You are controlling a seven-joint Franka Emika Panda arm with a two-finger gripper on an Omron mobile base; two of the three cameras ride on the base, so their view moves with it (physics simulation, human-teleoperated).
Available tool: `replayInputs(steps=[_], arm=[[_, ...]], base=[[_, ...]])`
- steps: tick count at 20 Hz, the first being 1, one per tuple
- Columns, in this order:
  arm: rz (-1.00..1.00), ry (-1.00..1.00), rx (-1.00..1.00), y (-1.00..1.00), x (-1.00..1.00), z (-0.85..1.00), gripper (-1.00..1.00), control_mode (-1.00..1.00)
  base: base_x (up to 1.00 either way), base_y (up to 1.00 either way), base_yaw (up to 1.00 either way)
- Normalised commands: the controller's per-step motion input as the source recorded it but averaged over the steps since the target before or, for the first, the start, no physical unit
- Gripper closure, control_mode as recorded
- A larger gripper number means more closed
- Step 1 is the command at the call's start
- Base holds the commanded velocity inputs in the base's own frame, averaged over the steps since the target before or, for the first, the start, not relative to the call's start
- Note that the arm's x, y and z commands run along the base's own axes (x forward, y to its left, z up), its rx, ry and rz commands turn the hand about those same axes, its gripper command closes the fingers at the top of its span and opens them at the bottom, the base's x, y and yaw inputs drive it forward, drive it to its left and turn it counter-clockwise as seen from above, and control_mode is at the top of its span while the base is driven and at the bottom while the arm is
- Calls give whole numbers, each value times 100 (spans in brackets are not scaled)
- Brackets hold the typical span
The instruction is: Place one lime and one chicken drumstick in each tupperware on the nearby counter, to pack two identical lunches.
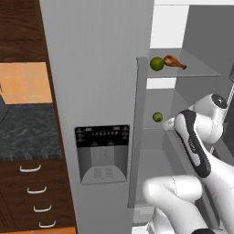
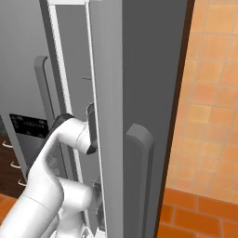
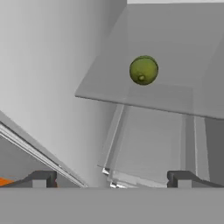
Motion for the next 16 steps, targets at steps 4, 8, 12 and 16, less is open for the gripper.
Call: replayInputs(steps=[4,8,12,16], arm=[[11,0,-1,0,67,-18,-100,-100],[4,0,-4,0,58,-30,-100,-100],[0,0,-4,0,53,-21,-100,-100],[0,1,0,-3,43,-12,-100,-100]], base=[[0,0,0],[0,0,0],[0,0,0],[0,0,0]])
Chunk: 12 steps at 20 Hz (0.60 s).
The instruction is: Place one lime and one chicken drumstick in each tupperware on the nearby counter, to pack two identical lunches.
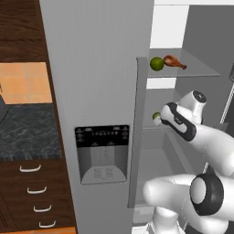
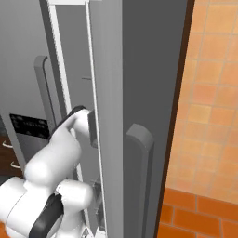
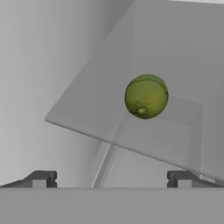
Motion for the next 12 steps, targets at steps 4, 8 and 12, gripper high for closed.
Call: replayInputs(steps=[4,8,12], arm=[[0,4,0,-18,48,-3,-100,-100],[0,3,0,-13,49,-12,-100,-100],[0,3,0,-9,37,-23,-100,-100]], base=[[0,0,0],[0,0,0],[0,0,0]])
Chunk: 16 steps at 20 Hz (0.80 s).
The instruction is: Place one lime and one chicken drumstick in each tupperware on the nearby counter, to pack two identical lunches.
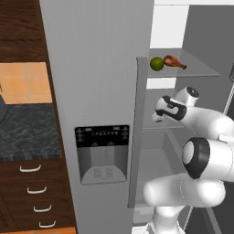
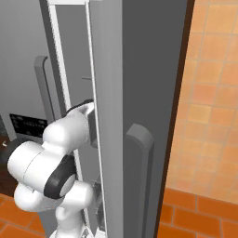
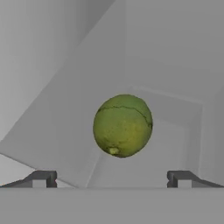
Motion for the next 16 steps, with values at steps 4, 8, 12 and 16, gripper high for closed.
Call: replayInputs(steps=[4,8,12,16], arm=[[0,1,0,-4,34,-30,-100,-100],[0,0,0,0,42,-28,-100,-100],[0,1,0,0,38,-26,-100,-100],[0,1,0,0,17,-37,100,-100]], base=[[0,0,0],[0,0,0],[0,0,0],[0,0,0]])
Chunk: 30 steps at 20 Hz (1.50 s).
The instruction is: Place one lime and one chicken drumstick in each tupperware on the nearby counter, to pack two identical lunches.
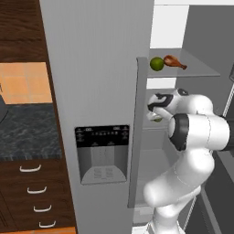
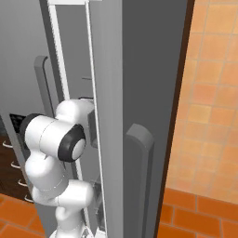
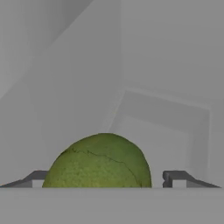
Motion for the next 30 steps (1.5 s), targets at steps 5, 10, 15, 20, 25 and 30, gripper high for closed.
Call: replayInputs(steps=[5,10,15,20,25,30], arm=[[0,9,0,0,-17,-45,100,-100],[0,0,0,0,-96,0,100,-100],[0,0,-2,17,-100,0,100,-100],[0,2,-1,14,-100,34,100,-100],[0,4,-1,11,-100,70,100,-100],[0,1,-1,10,-100,26,100,-100]], base=[[0,0,0],[0,0,0],[0,0,0],[0,0,0],[0,0,0],[0,0,0]])
